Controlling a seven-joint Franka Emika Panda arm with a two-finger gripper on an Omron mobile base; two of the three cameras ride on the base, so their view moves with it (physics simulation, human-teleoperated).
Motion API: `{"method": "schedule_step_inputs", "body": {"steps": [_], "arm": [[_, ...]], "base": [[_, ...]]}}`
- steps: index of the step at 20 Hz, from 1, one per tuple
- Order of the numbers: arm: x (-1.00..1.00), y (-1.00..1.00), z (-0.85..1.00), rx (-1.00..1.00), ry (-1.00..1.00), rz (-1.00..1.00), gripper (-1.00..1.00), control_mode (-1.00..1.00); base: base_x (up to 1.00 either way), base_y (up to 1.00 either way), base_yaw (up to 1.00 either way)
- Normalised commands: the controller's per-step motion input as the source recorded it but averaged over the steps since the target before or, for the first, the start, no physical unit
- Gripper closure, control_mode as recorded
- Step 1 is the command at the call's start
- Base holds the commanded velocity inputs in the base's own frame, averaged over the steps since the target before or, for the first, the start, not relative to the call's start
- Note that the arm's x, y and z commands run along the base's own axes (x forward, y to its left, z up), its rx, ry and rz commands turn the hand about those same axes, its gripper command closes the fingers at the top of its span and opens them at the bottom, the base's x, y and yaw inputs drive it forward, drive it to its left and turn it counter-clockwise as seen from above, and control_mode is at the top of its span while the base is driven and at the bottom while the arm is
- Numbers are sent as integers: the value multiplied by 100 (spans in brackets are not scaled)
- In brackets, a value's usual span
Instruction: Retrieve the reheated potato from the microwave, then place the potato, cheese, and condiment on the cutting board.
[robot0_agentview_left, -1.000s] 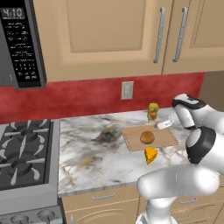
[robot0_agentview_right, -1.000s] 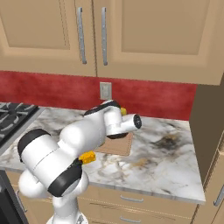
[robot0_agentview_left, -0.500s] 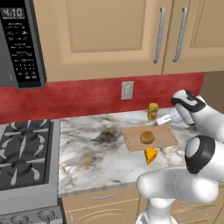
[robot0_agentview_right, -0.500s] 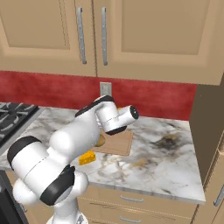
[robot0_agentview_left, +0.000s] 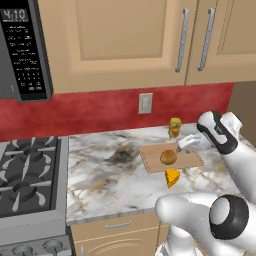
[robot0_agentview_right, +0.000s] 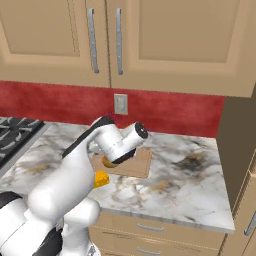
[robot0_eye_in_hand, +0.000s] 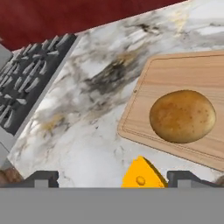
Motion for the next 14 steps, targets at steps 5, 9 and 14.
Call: {"method": "schedule_step_inputs", "body": {"steps": [5, 9, 14], "arm": [[-36, 38, 1, -17, 11, -29, -100, -100], [-2, 27, -2, -20, 17, -32, -100, -100], [14, 11, -16, -23, 23, -31, -100, -100]], "base": [[0, 0, 0], [0, 0, 0], [0, 0, 0]]}}
